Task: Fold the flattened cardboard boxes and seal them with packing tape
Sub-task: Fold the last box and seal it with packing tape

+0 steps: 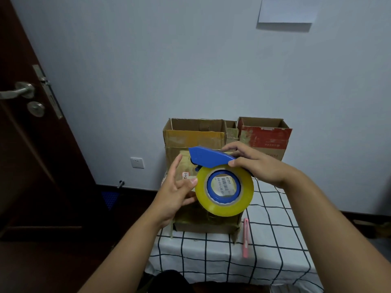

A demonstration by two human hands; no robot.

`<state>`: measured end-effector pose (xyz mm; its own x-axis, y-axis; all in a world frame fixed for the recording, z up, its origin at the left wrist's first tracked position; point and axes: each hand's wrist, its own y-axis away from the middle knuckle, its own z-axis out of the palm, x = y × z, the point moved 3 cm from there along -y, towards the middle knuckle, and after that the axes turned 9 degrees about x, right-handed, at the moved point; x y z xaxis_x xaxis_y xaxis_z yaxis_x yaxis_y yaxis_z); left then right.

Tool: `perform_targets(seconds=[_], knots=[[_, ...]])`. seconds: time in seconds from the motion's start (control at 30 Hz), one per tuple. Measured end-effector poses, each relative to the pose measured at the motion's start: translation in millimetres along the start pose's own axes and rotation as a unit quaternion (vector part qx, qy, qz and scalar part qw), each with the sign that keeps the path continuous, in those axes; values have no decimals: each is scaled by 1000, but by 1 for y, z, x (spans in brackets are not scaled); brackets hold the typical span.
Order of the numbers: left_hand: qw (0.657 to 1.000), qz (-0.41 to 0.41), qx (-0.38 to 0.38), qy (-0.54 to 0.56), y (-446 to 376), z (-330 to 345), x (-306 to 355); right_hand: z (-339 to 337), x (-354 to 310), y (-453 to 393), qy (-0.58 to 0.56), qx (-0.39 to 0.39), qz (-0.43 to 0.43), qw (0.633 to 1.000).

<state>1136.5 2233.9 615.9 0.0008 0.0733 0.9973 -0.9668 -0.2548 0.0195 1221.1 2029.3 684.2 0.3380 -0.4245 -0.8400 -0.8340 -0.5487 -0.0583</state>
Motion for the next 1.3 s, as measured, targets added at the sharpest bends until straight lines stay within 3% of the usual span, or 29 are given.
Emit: perform_targets(seconds=[0.37, 0.6, 0.67, 0.8, 0.9, 1.3], knots=[[1000, 14, 12, 16, 9, 6, 10, -2, -13, -6, 79, 24, -51, 995], [1000, -11, 0, -6, 10, -3, 25, -7, -8, 1, -40, 25, -62, 997], [998, 22, 23, -45, 8, -6, 31, -7, -9, 3, -70, 27, -63, 995], [967, 177, 72, -170, 9, -10, 42, -7, -12, 7, -100, 20, -69, 992], [951, 248, 71, -172, 12, -9, 50, -7, -12, 8, -125, 16, -70, 990], [923, 328, 69, -190, 11, -6, 62, -4, -6, 10, -173, -9, -62, 983]])
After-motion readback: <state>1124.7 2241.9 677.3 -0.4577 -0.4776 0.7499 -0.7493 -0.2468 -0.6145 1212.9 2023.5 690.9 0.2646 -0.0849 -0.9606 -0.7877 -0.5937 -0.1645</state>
